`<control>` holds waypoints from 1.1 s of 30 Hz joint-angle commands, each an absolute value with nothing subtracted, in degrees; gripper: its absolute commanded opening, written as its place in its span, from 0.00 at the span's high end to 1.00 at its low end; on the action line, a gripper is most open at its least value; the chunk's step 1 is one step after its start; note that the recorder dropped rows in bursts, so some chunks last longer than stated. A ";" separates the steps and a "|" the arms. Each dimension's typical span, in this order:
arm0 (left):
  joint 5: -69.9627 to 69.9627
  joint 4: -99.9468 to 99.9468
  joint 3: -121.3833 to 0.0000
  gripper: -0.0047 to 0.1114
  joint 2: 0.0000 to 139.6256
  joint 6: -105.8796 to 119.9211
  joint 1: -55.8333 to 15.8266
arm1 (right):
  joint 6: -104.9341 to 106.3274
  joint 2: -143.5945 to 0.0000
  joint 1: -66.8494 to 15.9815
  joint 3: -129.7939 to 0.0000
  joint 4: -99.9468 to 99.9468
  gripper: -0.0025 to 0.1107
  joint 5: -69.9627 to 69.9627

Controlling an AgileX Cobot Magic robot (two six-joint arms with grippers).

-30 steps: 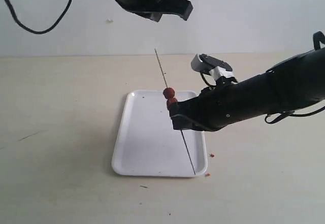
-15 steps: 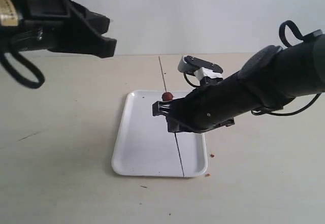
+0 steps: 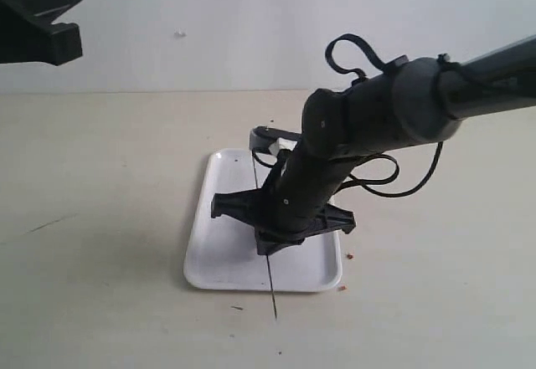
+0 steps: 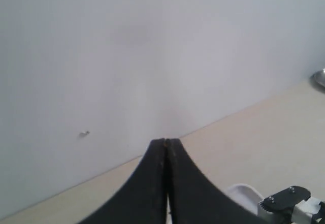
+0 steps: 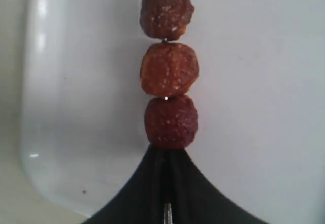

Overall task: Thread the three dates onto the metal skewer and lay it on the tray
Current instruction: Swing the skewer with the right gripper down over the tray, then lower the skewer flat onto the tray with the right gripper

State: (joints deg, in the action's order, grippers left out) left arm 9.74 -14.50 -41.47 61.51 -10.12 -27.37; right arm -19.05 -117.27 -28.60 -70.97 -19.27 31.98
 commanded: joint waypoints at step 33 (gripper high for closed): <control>9.92 -14.77 -39.55 0.96 54.06 -10.72 -27.15 | -25.53 -121.00 -28.64 -73.61 -8.29 0.65 28.31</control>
